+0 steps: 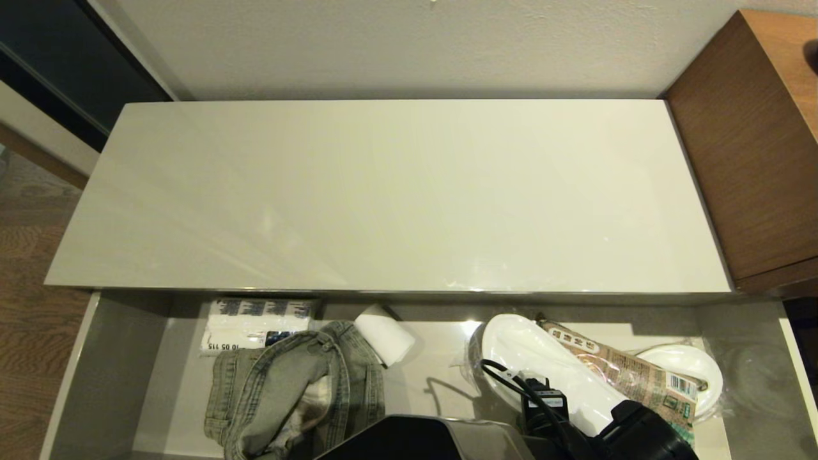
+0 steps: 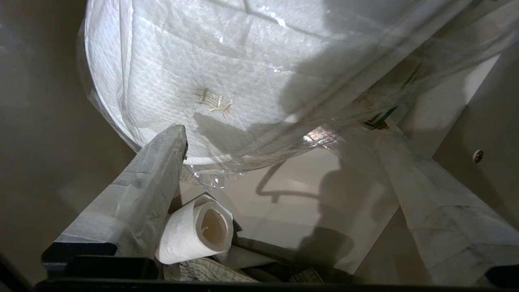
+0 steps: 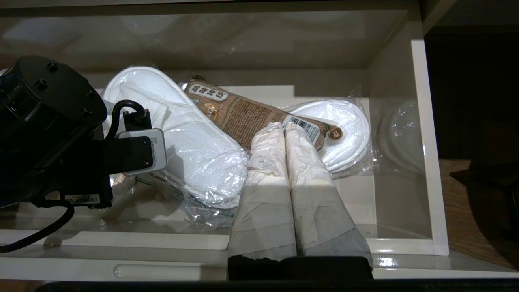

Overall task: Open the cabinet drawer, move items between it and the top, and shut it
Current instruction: Take out the disposable slippers from the drawer

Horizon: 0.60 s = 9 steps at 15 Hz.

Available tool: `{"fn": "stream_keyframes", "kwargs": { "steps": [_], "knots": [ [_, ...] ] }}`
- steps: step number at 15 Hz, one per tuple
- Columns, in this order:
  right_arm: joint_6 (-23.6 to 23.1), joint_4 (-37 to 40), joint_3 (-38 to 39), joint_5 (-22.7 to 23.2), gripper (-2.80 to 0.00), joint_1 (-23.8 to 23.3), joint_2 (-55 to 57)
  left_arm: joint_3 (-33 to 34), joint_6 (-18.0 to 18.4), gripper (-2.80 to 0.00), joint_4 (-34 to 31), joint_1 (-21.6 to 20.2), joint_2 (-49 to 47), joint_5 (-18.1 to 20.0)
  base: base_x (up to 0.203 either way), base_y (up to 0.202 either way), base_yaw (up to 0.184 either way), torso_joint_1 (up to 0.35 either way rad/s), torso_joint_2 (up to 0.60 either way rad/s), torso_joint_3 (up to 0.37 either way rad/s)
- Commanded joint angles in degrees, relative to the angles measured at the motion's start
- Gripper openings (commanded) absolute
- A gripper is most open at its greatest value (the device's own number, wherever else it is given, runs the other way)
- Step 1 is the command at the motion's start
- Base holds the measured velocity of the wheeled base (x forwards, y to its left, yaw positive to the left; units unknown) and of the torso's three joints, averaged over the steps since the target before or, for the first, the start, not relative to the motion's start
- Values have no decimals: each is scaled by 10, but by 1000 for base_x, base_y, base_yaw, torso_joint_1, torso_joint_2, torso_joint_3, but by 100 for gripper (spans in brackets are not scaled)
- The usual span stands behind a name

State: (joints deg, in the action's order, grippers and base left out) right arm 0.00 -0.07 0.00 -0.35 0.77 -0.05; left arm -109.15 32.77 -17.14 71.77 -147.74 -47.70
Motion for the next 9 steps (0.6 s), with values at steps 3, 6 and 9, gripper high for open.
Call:
{"fn": "stream_keyframes", "kwargs": {
  "steps": [3, 6, 9],
  "knots": [
    [0, 0, 1, 0, -280, 0, -13, -1, 3, 0, -3, -13, -3, -15, 0, 0, 0, 0, 0, 0],
    [0, 0, 1, 0, -280, 0, -13, -1, 3, 0, -3, -15, -4, -15, 0, 0, 0, 0, 0, 0],
    [0, 0, 1, 0, -280, 0, -13, -1, 3, -280, -2, -14, -5, -17, 0, 0, 0, 0, 0, 0]
  ]
}}
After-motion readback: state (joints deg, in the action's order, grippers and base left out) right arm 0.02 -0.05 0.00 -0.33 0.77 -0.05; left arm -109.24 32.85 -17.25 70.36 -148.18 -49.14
